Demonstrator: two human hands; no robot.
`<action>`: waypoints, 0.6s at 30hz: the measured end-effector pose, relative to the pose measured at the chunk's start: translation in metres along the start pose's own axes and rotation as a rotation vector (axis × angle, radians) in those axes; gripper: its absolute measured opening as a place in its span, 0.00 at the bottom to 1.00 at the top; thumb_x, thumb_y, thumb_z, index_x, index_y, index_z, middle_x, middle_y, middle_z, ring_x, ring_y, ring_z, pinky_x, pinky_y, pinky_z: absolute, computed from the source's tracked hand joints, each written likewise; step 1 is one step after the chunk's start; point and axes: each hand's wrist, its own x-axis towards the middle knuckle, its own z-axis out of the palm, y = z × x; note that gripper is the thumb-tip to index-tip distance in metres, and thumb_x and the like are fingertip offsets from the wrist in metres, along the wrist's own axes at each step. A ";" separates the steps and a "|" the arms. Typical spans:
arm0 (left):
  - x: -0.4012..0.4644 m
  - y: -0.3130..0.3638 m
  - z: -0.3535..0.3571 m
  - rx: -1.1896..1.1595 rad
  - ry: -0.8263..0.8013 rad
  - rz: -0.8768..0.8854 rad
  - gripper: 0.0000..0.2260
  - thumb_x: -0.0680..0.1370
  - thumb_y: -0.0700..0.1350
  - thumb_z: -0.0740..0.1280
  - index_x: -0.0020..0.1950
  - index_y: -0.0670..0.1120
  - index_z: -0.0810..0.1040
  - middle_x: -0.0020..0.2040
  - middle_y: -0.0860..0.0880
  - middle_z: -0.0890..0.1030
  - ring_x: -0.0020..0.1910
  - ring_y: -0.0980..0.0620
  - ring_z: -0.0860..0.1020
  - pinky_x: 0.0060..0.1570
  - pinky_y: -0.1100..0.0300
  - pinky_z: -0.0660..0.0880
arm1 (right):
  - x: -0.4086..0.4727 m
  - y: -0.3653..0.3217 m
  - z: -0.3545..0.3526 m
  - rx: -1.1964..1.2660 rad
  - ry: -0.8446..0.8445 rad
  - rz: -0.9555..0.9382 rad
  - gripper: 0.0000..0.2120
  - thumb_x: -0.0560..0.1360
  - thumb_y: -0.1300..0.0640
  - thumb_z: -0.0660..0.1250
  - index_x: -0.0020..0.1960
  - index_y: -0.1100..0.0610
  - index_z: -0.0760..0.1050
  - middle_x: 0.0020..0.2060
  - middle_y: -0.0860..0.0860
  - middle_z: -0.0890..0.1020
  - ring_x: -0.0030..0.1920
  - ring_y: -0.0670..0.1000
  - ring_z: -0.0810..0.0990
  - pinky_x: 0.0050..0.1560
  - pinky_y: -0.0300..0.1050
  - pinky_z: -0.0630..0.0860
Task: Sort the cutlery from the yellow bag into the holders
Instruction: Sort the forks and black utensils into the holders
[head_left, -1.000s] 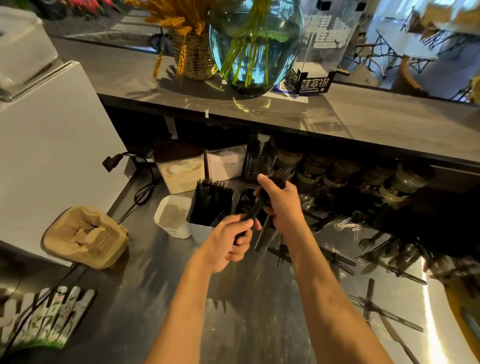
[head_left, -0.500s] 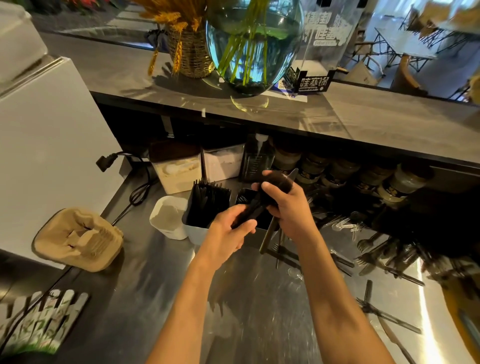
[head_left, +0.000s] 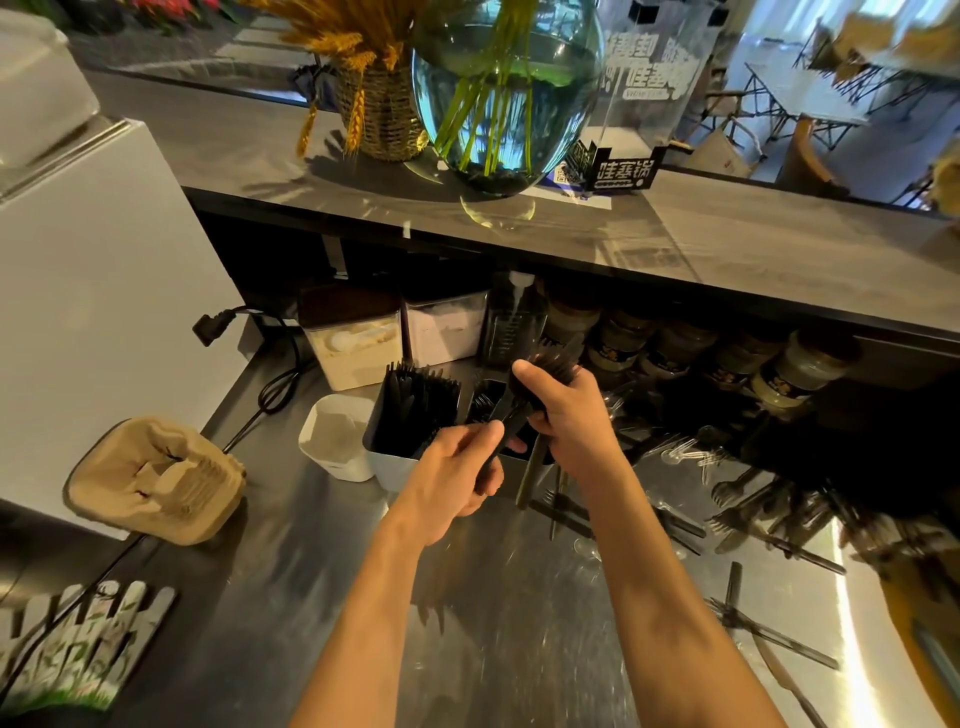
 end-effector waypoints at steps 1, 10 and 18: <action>0.000 0.000 0.000 0.019 -0.019 -0.010 0.17 0.84 0.54 0.58 0.49 0.43 0.80 0.28 0.47 0.68 0.22 0.54 0.58 0.24 0.60 0.53 | 0.000 -0.002 0.000 -0.035 -0.008 0.006 0.06 0.80 0.60 0.67 0.45 0.60 0.76 0.30 0.48 0.79 0.29 0.44 0.77 0.27 0.33 0.68; 0.009 0.003 -0.005 0.153 0.183 -0.007 0.20 0.83 0.58 0.54 0.55 0.47 0.79 0.46 0.44 0.81 0.39 0.51 0.81 0.44 0.57 0.80 | 0.000 -0.015 -0.014 -0.196 0.181 -0.130 0.05 0.79 0.57 0.69 0.45 0.56 0.78 0.35 0.51 0.81 0.35 0.52 0.80 0.29 0.37 0.73; 0.018 0.006 -0.016 -0.106 0.530 0.070 0.13 0.84 0.43 0.57 0.50 0.44 0.81 0.46 0.45 0.84 0.44 0.48 0.83 0.45 0.52 0.81 | 0.016 -0.021 -0.031 -0.600 0.432 -0.374 0.07 0.81 0.57 0.66 0.46 0.48 0.75 0.38 0.48 0.81 0.36 0.46 0.82 0.38 0.47 0.81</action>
